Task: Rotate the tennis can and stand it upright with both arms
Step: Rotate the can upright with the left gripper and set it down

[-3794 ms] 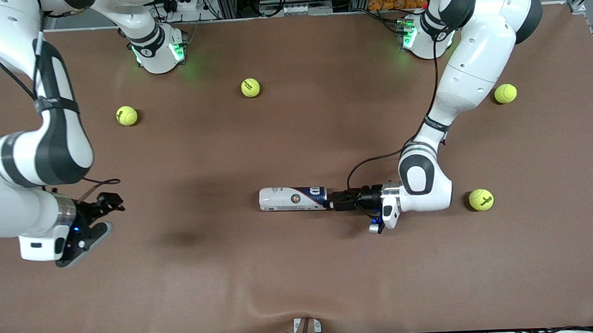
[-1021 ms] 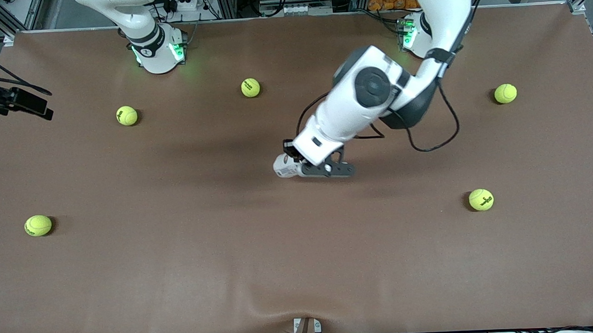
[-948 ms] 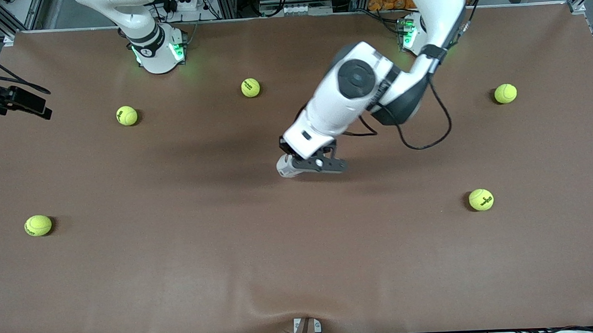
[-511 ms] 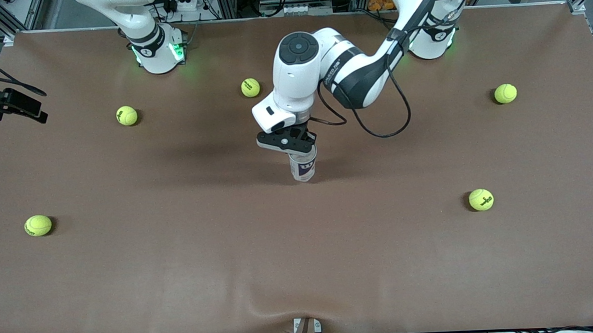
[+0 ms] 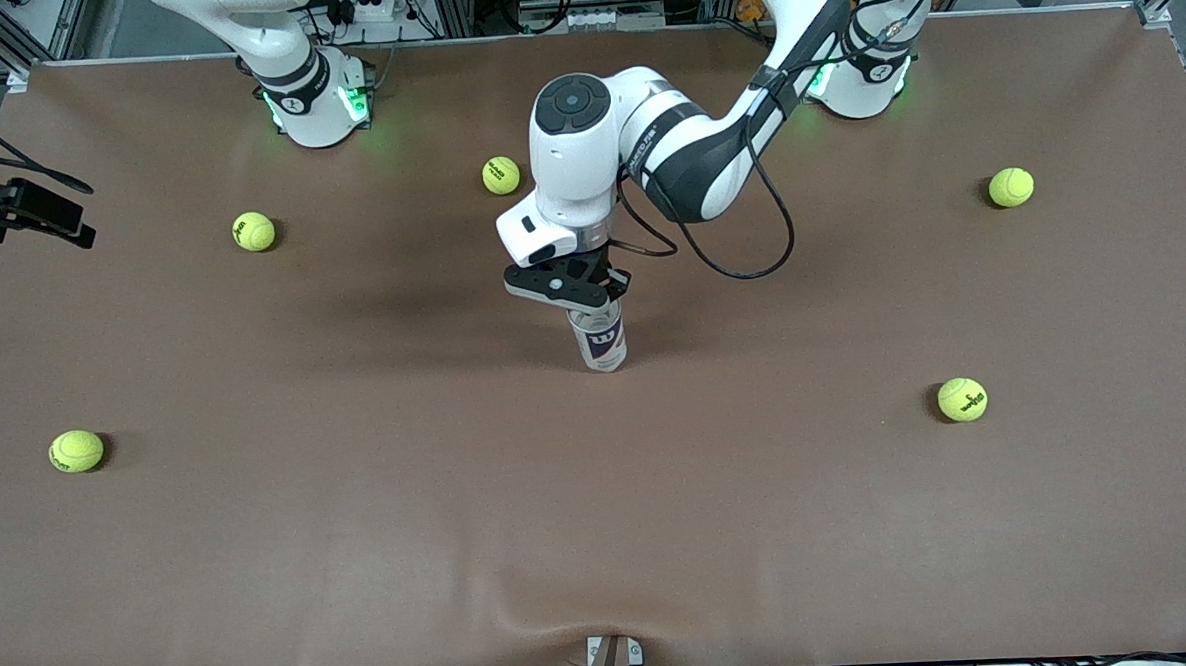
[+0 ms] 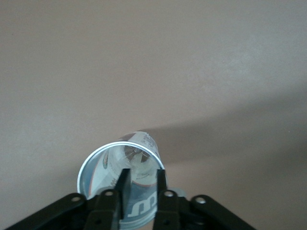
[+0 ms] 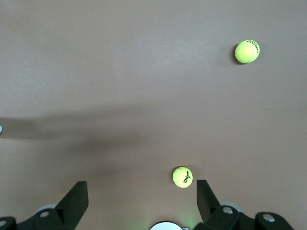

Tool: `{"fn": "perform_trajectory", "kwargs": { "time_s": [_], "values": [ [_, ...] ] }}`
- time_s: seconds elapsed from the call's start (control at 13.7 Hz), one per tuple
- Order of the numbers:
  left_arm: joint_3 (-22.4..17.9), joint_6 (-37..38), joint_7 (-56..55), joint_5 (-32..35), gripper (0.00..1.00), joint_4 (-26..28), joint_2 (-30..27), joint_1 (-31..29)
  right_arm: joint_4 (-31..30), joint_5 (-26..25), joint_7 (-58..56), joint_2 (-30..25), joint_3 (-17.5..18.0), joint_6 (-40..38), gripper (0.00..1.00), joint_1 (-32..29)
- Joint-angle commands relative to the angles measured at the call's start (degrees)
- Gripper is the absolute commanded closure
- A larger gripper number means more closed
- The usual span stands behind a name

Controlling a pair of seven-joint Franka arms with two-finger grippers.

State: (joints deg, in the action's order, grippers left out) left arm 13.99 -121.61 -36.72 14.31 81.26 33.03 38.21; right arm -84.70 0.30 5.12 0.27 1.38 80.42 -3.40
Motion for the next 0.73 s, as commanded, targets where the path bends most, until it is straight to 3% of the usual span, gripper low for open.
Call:
{"fn": "perform_trajectory", "kwargs": {
  "time_s": [0.0,0.44,0.66],
  "values": [
    [-0.5,0.4,0.6,0.5,0.0,-0.1,-1.7,0.0,-1.4,0.0,-0.9,-1.0,0.6,1.1,0.0,-1.3],
    [-0.3,10.2,0.8,-2.0,0.0,-3.6,-7.3,-3.2,-0.2,-0.1,0.0,1.3,0.6,1.3,0.0,-0.6],
    [-0.5,13.3,0.8,-4.8,0.0,-3.4,-14.6,-8.7,0.1,-0.2,0.0,1.2,0.6,1.3,0.0,-1.0]
  ]
}}
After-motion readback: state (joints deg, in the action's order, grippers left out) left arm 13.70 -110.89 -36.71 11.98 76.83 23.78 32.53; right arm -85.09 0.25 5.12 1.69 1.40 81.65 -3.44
